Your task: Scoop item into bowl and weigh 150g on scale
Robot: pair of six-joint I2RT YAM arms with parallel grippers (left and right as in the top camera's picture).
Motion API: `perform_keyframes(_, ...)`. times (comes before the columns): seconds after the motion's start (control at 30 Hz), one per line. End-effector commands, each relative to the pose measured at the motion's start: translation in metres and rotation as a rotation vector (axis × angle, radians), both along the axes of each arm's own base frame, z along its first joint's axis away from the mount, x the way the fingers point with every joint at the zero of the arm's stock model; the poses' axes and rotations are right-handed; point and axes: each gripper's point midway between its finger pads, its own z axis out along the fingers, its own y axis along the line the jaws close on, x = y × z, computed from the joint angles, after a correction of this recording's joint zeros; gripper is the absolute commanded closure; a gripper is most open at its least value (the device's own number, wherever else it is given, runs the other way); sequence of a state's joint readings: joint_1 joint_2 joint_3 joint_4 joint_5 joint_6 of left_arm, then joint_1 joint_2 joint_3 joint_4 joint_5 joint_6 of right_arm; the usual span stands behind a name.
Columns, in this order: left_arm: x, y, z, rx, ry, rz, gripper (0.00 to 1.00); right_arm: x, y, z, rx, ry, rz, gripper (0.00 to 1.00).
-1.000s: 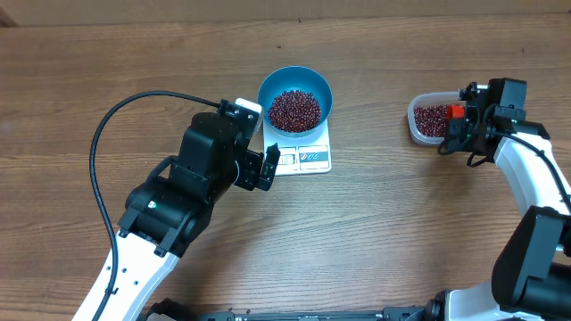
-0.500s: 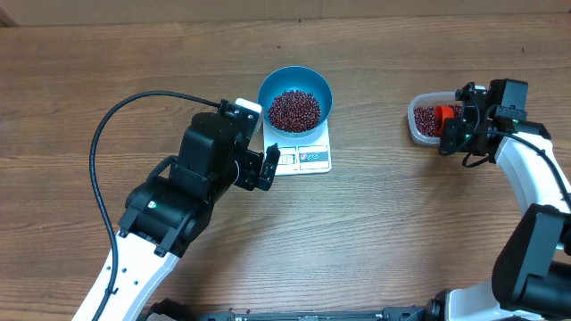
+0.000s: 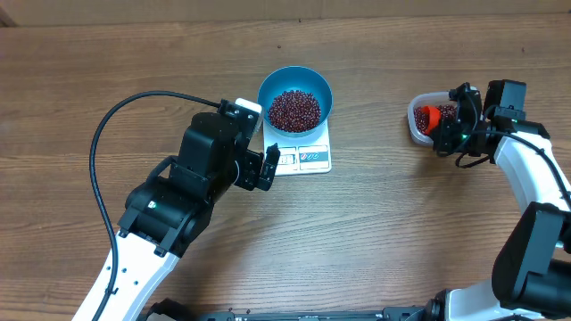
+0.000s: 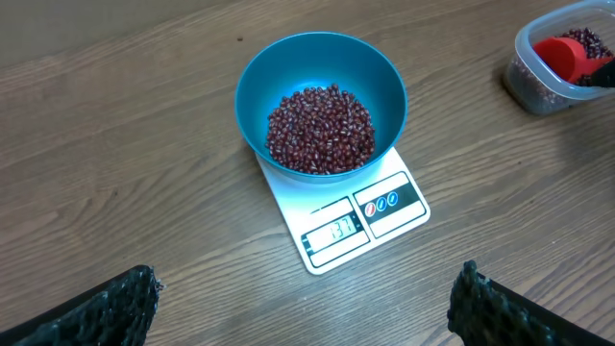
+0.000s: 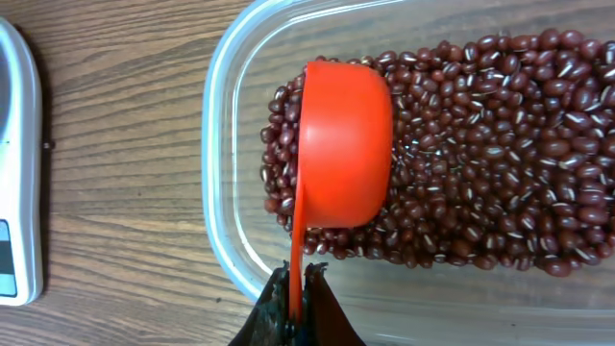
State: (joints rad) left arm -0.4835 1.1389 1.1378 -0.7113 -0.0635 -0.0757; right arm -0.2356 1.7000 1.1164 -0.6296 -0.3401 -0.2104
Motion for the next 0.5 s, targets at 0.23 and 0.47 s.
perform_keyframes(0.23,0.000,0.000,0.001,-0.011,0.003,0.003,0.00,-0.003,0.001,-0.007,0.039,0.023,-0.004,0.96)
perform_keyframes(0.47,0.000,0.000,0.001,-0.011,0.003,0.003,0.00,-0.002,-0.009,0.006,0.199,-0.023,-0.053,0.96)
